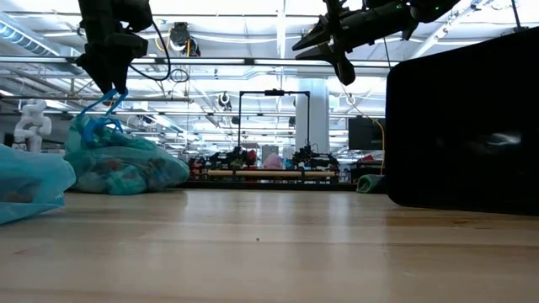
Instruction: Place trash/remove bag and relplace
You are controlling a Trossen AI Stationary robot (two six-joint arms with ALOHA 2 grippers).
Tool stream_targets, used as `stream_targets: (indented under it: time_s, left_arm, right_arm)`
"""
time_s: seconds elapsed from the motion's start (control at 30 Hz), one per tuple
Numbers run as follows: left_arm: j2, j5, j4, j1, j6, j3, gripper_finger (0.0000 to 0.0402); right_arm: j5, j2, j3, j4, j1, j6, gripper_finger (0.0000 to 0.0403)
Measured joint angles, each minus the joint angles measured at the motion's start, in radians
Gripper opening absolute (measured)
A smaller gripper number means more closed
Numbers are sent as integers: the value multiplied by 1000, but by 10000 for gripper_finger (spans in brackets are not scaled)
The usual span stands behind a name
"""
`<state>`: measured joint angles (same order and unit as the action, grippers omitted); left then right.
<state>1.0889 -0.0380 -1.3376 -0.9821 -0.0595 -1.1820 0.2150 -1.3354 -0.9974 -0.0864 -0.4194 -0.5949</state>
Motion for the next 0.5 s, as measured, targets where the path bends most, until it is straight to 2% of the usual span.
stream_targets:
  time_s: [0.27, 0.5]
  left_arm:
    - [0, -2, 38, 0, -1, 1, 274]
    - [0, -12, 121, 1, 234, 2, 274]
  right_arm:
    - [5, 0, 0, 0, 3, -20, 86]
    - [53, 0, 0, -12, 16, -23, 86]
